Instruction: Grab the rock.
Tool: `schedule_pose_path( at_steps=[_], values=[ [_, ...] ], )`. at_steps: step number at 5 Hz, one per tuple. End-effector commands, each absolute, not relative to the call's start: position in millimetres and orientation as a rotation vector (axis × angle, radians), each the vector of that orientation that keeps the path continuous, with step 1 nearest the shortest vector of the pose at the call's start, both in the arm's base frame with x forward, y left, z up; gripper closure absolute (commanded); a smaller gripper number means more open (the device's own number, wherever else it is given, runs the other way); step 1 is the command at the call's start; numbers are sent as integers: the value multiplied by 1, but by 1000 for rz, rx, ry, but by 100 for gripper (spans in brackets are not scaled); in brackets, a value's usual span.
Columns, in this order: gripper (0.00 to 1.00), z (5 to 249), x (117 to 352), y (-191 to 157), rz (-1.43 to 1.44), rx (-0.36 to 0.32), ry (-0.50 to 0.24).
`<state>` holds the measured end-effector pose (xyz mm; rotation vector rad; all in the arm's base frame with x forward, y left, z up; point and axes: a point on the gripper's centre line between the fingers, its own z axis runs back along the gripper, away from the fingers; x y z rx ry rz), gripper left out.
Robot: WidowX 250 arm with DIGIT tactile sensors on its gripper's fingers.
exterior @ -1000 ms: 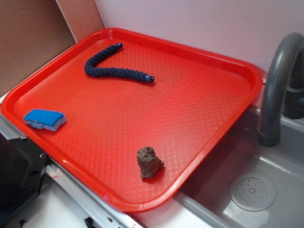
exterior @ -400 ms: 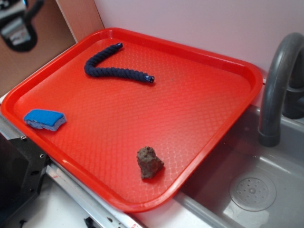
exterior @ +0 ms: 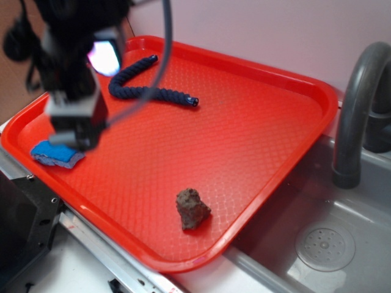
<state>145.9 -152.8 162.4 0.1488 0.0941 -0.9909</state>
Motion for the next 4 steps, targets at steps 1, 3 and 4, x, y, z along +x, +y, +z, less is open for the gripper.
schedule_pose_path(
  at_steps=[1,3,4],
  values=[
    [0,115,148,-164,-1099,240,163],
    [0,76,152,-169,-1176,265,270],
    [0,62,151,-169,-1196,305,312]
  ],
)
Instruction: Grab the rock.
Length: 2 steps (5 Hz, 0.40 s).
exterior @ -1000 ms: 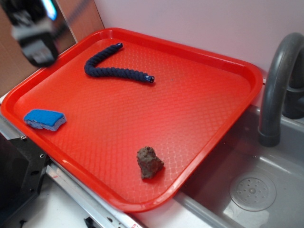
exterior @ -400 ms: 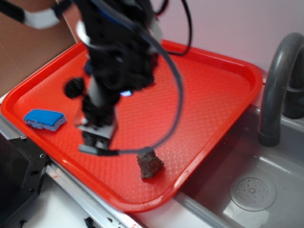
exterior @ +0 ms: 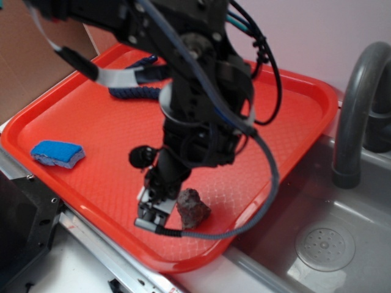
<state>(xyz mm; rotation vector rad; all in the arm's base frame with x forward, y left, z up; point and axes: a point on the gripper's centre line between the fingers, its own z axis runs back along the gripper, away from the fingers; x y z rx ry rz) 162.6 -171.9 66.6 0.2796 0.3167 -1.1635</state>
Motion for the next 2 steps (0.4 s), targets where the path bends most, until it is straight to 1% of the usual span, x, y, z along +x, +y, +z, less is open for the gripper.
schedule_pose_path(
  at_steps=[1,2],
  values=[
    [0,53,152,-170,-1209,312,322],
    [0,48,154,-168,-1204,305,307]
  ],
)
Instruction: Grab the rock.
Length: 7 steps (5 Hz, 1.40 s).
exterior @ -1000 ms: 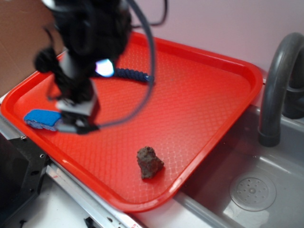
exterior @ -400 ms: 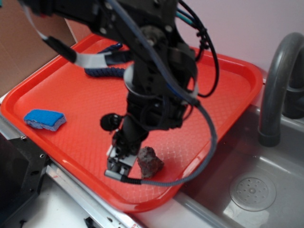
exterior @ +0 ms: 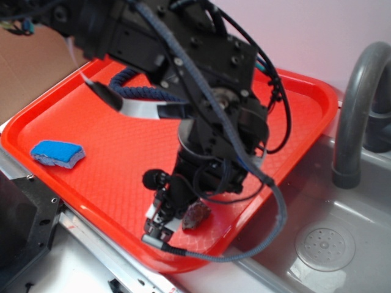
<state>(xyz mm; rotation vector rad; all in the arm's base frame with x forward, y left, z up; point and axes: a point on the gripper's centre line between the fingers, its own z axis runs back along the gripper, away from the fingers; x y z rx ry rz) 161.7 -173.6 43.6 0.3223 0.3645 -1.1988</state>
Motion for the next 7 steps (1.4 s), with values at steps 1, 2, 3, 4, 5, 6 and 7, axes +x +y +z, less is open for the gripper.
schedule_pose_path(
  at_steps=[1,2,3,4,5,6,7],
  values=[
    [4,45,156,-166,-1190,276,285],
    [100,42,158,-166,-1200,245,273],
    [100,40,160,-166,-1209,220,287],
    [100,48,158,-161,-1072,211,240],
    [100,90,162,-138,-826,144,123],
    [100,138,170,-100,-576,98,64],
    [100,166,165,-86,-327,60,54]
  ],
)
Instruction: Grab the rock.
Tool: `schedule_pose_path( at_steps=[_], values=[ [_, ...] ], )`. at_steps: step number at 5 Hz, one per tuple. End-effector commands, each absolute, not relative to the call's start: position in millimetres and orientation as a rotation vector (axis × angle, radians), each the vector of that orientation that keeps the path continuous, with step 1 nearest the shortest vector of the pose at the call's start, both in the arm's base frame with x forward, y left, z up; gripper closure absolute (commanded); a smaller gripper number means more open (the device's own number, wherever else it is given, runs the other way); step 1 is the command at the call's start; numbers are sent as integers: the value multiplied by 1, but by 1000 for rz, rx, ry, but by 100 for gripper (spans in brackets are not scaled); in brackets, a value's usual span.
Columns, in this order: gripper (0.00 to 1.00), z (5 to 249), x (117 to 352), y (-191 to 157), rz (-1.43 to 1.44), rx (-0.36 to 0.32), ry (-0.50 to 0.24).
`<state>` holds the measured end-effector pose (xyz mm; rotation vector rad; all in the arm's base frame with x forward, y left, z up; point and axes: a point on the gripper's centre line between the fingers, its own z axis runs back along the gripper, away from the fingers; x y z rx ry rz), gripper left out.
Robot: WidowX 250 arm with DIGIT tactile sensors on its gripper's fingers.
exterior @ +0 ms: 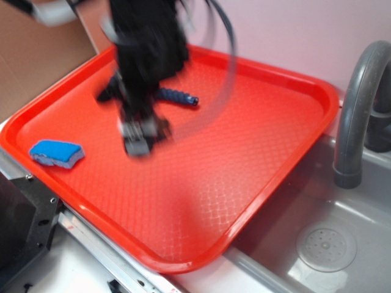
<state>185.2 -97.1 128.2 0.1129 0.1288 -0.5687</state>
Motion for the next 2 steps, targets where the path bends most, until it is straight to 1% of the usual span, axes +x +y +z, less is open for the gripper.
schedule_pose_path(
  at_steps=[1,2],
  values=[
    [100,194,157,-85,-77,40,18],
    [100,206,158,-93,174,49,-19]
  ],
)
